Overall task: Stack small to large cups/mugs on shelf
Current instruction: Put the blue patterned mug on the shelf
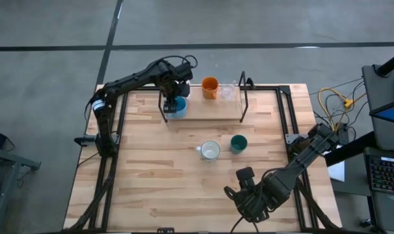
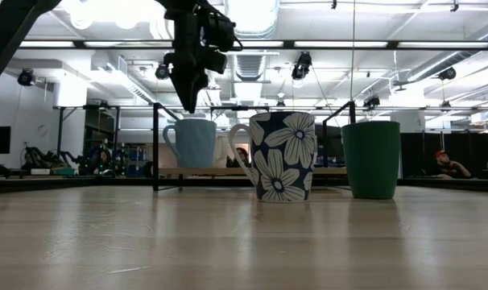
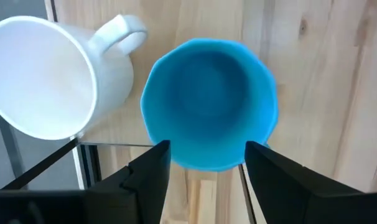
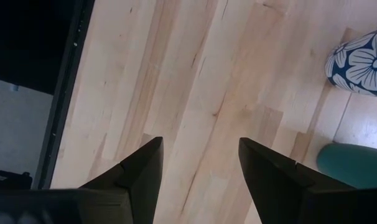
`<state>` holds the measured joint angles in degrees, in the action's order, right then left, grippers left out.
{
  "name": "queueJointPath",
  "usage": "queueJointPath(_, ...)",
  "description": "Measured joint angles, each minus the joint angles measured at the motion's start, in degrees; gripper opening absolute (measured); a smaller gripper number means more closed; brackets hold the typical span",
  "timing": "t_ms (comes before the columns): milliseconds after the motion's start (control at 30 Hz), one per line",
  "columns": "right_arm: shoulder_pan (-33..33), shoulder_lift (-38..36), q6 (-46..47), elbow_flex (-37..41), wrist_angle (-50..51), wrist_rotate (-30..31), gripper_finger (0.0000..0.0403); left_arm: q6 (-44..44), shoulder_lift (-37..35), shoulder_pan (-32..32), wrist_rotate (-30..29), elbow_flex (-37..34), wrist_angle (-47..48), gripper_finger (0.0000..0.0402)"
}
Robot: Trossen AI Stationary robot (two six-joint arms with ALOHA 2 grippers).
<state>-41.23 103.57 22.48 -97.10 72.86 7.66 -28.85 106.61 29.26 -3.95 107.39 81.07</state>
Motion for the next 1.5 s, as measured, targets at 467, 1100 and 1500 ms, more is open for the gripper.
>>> queueJointPath(467, 6.2, 0.0, -9.0, 2.4, -5.0, 11.2, 0.0203, 5.9, -6.8, -0.1, -2.5, 0.2, 7.3, 0.0193)
queueJointPath(1100, 28.4, 0.1, -24.1, 3.9, -15.0, -7.3, 0.0203, 17.7, -33.4, -13.9, 2.3, -19.7, 8.9, 0.0193)
queueJointPath(1500, 31.1, 2.1, -28.2, 4.5, -17.6, -12.7, 0.0203, 22.6, -38.2, -19.7, 2.3, -33.7, 3.4, 0.0193)
